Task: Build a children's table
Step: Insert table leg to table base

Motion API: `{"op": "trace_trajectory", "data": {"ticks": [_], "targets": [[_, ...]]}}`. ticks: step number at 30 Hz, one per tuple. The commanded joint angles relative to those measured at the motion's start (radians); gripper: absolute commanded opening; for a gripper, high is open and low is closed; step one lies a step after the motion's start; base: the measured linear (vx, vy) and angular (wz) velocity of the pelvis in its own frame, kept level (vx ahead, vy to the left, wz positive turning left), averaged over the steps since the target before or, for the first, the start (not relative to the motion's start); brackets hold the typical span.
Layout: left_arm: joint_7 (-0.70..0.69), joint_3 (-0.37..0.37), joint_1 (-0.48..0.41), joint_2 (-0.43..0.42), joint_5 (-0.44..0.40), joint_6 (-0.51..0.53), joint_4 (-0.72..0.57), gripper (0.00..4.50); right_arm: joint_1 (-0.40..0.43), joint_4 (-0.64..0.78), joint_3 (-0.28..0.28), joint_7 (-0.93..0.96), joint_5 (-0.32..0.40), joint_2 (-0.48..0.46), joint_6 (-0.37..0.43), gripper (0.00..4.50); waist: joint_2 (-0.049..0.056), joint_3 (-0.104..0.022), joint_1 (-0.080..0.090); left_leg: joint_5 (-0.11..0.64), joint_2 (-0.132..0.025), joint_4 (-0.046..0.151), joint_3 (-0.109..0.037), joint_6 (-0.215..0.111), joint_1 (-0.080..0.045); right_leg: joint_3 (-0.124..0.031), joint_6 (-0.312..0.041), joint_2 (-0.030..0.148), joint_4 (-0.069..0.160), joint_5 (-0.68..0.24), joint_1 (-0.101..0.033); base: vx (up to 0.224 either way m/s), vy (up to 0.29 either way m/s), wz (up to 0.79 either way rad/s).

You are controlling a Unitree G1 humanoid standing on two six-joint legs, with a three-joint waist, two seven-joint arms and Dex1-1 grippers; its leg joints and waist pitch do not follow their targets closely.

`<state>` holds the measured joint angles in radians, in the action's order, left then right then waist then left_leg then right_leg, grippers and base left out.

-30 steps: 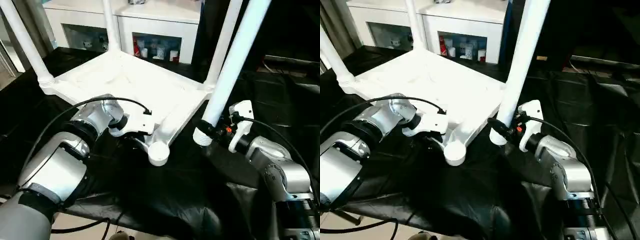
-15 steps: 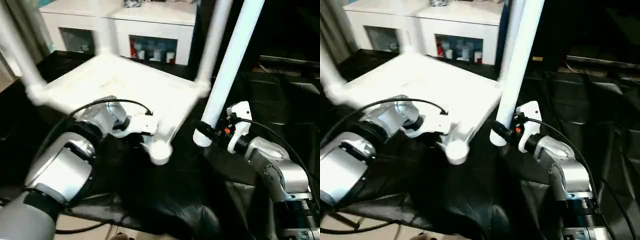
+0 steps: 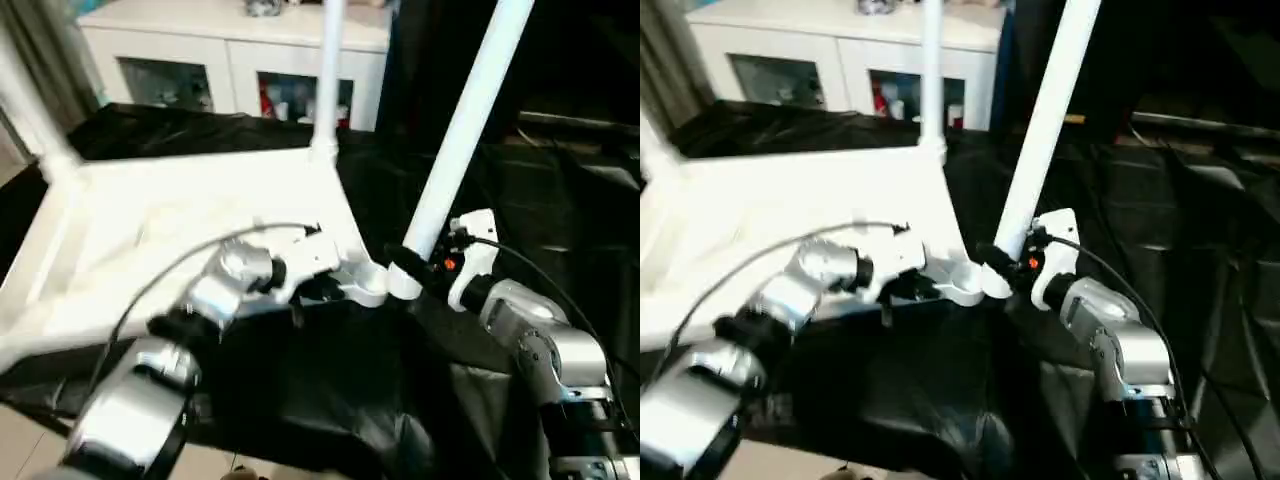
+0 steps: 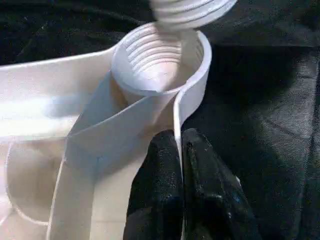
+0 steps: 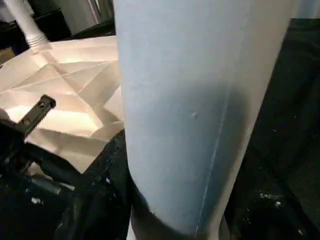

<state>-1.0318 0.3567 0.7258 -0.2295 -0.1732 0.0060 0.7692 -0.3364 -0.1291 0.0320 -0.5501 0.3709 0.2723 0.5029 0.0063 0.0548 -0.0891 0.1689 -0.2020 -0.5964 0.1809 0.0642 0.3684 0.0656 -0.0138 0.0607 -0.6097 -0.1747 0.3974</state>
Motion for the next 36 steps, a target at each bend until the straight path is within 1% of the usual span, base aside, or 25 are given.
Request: {"op": "trace_trajectory", "data": {"ticks": [1, 2, 3, 4, 5, 6, 7, 8, 9, 10, 11, 13, 16, 17, 19, 23, 24, 27, 29, 30, 31, 34, 35, 36], "targets": [[-0.002, 0.055, -0.042, -0.005, -0.03, -0.027, 0.01, 0.0, -0.026, -0.005, 0.005, -0.004, -0.012, 0.007, 0.007, 1.91, -0.011, -0.063, 0.0, 0.271, -0.028, 0.072, -0.014, -0.01, -0.019, -0.045, -0.145, 0.084, 0.101, -0.41, -0.037, 0.0, 0.0, 0.0], [0.002, 0.05, -0.048, -0.004, -0.023, -0.059, 0.006, 0.0, -0.03, -0.008, 0.004, -0.008, -0.014, 0.011, 0.005, 1.91, -0.014, -0.062, 0.001, 0.27, -0.027, 0.073, -0.013, -0.009, -0.017, -0.045, -0.135, 0.083, 0.102, -0.417, -0.037, 0.0, 0.0, 0.0], [0.011, 0.043, -0.049, -0.004, -0.019, -0.071, 0.006, 0.0, -0.035, -0.013, 0.004, -0.011, -0.014, 0.013, 0.004, 1.91, -0.012, -0.062, 0.0, 0.272, -0.027, 0.072, -0.013, -0.007, -0.018, -0.046, -0.129, 0.084, 0.103, -0.421, -0.036, 0.0, 0.0, 0.0], [0.019, 0.036, -0.055, -0.006, -0.019, -0.071, -0.006, 0.3, -0.038, -0.015, 0.003, -0.01, -0.013, 0.015, 0.004, 1.91, -0.014, -0.062, 0.0, 0.27, -0.027, 0.073, -0.013, -0.007, -0.018, -0.046, -0.125, 0.083, 0.103, -0.422, -0.036, 0.0, 0.0, 0.0], [0.019, 0.036, -0.055, -0.006, -0.019, -0.071, -0.006, 0.47, -0.038, -0.015, 0.003, -0.01, -0.013, 0.015, 0.004, 1.91, -0.013, -0.061, -0.001, 0.27, -0.028, 0.074, -0.014, -0.005, -0.017, -0.046, -0.123, 0.084, 0.102, -0.422, -0.035, 0.0, 0.0, 0.0], [0.013, 0.02, -0.055, -0.005, -0.004, -0.061, -0.013, 0.59, -0.04, -0.017, 0.001, -0.011, -0.013, 0.017, 0.001, 1.91, -0.013, -0.061, 0.0, 0.271, -0.027, 0.074, -0.014, -0.005, -0.017, -0.046, -0.121, 0.084, 0.102, -0.425, -0.035, 0.0, 0.0, 0.0], [0.013, 0.02, -0.055, -0.005, -0.004, -0.061, -0.013, 0.59, -0.04, -0.017, 0.001, -0.011, -0.013, 0.017, 0.001, 1.91, -0.014, -0.062, 0.0, 0.267, -0.027, 0.074, -0.015, -0.004, -0.015, -0.045, -0.119, 0.085, 0.101, -0.424, -0.036, 0.0, 0.0, 0.0], [0.0, 0.006, -0.06, -0.012, 0.01, -0.036, -0.036, 0.71, -0.043, -0.019, 0.001, -0.012, -0.012, 0.019, 0.0, 1.91, -0.015, -0.062, 0.0, 0.263, -0.026, 0.074, -0.014, -0.005, -0.014, -0.046, -0.117, 0.085, 0.102, -0.424, -0.036, 0.0, 0.0, 0.0], [0.0, 0.006, -0.06, -0.012, 0.01, -0.036, -0.036, 0.83, -0.043, -0.019, 0.001, -0.012, -0.012, 0.019, 0.0, 1.91, -0.014, -0.062, 0.001, 0.262, -0.027, 0.074, -0.014, -0.005, -0.013, -0.046, -0.12, 0.085, 0.101, -0.421, -0.036, 0.0, 0.0, 0.0], [-0.006, -0.004, -0.069, -0.025, 0.016, -0.019, -0.065, 0.94, -0.044, -0.021, 0.0, -0.014, -0.012, 0.02, -0.001, 1.91, -0.013, -0.062, 0.001, 0.264, -0.028, 0.075, -0.015, -0.003, -0.014, -0.046, -0.121, 0.086, 0.099, -0.421, -0.036, 0.0, 0.0, 0.0], [-0.009, -0.014, -0.075, -0.036, 0.025, -0.005, -0.085, 0.94, -0.046, -0.022, 0.0, -0.016, -0.013, 0.02, -0.002, 1.91, -0.017, -0.062, 0.002, 0.263, -0.027, 0.074, -0.013, -0.005, -0.013, -0.046, -0.121, 0.085, 0.101, -0.422, -0.035, 0.0, 0.0, 0.0], [-0.029, -0.029, -0.08, -0.057, 0.044, 0.011, -0.101, 0.94, -0.048, -0.024, -0.002, -0.022, -0.013, 0.019, -0.002, 1.91, -0.016, -0.063, 0.003, 0.25, -0.026, 0.074, -0.014, -0.006, -0.01, -0.046, -0.122, 0.085, 0.098, -0.409, -0.037, 0.0, 0.0, 0.0], [-0.058, -0.035, -0.077, -0.074, 0.057, 0.015, -0.096, 1.02, -0.051, -0.028, -0.004, -0.029, -0.013, 0.019, -0.004, 1.91, -0.016, -0.062, 0.004, 0.251, -0.024, 0.074, -0.013, -0.006, -0.012, -0.046, -0.121, 0.084, 0.099, -0.412, -0.035, 0.0, 0.0, 0.0], [-0.062, -0.035, -0.077, -0.076, 0.058, 0.015, -0.095, 1.02, -0.051, -0.029, -0.005, -0.03, -0.013, 0.019, -0.004, 1.91, -0.015, -0.061, 0.004, 0.255, -0.025, 0.075, -0.013, -0.004, -0.014, -0.046, -0.119, 0.083, 0.1, -0.416, -0.033, 0.0, 0.0, 0.0], [-0.075, -0.045, -0.073, -0.086, 0.066, 0.029, -0.09, 1.02, -0.051, -0.028, -0.009, -0.035, -0.013, 0.02, -0.004, 1.91, -0.016, -0.06, 0.005, 0.26, -0.026, 0.076, -0.012, -0.003, -0.015, -0.046, -0.12, 0.082, 0.1, -0.418, -0.032, 0.0, 0.0, 0.0], [-0.07, -0.059, -0.072, -0.095, 0.075, 0.036, -0.087, 1.02, -0.052, -0.03, -0.01, -0.041, -0.013, 0.022, -0.005, 1.91, -0.015, -0.059, 0.004, 0.27, -0.027, 0.077, -0.013, 0.002, -0.016, -0.047, -0.118, 0.084, 0.101, -0.431, -0.031, 0.0, 0.0, 0.0], [-0.067, -0.059, -0.074, -0.097, 0.078, 0.036, -0.092, 0.74, -0.053, -0.031, -0.01, -0.042, -0.013, 0.023, -0.007, 1.91, -0.015, -0.059, 0.005, 0.27, -0.027, 0.077, -0.013, 0.002, -0.015, -0.047, -0.117, 0.084, 0.101, -0.433, -0.031, 0.0, 0.0, 0.0], [-0.066, -0.058, -0.078, -0.1, 0.084, 0.04, -0.1, 0.6, -0.055, -0.033, -0.009, -0.045, -0.014, 0.023, -0.009, 1.91, -0.015, -0.061, 0.004, 0.263, -0.027, 0.077, -0.013, 0.002, -0.015, -0.048, -0.119, 0.084, 0.099, -0.418, -0.032, 0.0, 0.0, 0.0], [-0.068, -0.057, -0.08, -0.099, 0.087, 0.042, -0.101, 0.3, -0.056, -0.031, -0.01, -0.048, -0.014, 0.022, -0.011, 1.91, -0.014, -0.061, 0.003, 0.258, -0.028, 0.077, -0.013, 0.002, -0.014, -0.048, -0.124, 0.084, 0.098, -0.406, -0.032, 0.0, 0.0, 0.0], [-0.068, -0.057, -0.08, -0.099, 0.087, 0.042, -0.101, 0.22, -0.056, -0.031, -0.01, -0.048, -0.014, 0.022, -0.011, 1.91, -0.014, -0.06, 0.004, 0.259, -0.028, 0.077, -0.013, 0.003, -0.014, -0.048, -0.125, 0.084, 0.097, -0.402, -0.032, 0.0, 0.0, 0.0], [-0.07, -0.053, -0.081, -0.096, 0.08, 0.04, -0.093, 0.19, -0.065, -0.028, -0.015, -0.059, -0.011, 0.018, -0.015, 1.91, -0.018, -0.061, 0.005, 0.258, -0.028, 0.078, -0.012, 0.001, -0.014, -0.048, -0.127, 0.083, 0.097, -0.397, -0.033, 0.0, 0.0, 0.0], [-0.069, -0.045, -0.081, -0.096, 0.066, 0.035, -0.083, 0.06, -0.074, -0.026, -0.025, -0.073, -0.01, 0.016, -0.017, 1.91, -0.016, -0.06, 0.005, 0.261, -0.028, 0.077, -0.013, 0.001, -0.014, -0.048, -0.126, 0.084, 0.098, -0.408, -0.032, 0.0, 0.0, 0.0], [-0.069, -0.044, -0.081, -0.096, 0.066, 0.035, -0.082, 0.02, -0.075, -0.026, -0.026, -0.074, -0.01, 0.017, -0.017, 1.91, -0.018, -0.058, 0.006, 0.265, -0.027, 0.077, -0.012, 0.0, -0.015, -0.048, -0.122, 0.085, 0.1, -0.424, -0.031, 0.0, 0.0, 0.0], [-0.068, -0.039, -0.081, -0.099, 0.059, 0.031, -0.076, 0.0, -0.088, -0.036, -0.045, -0.092, -0.019, 0.018, -0.015, 1.91, -0.018, -0.059, 0.004, 0.262, -0.027, 0.077, -0.012, 0.0, -0.015, -0.048, -0.118, 0.085, 0.101, -0.434, -0.031, 0.0, 0.0, 0.0]]}}
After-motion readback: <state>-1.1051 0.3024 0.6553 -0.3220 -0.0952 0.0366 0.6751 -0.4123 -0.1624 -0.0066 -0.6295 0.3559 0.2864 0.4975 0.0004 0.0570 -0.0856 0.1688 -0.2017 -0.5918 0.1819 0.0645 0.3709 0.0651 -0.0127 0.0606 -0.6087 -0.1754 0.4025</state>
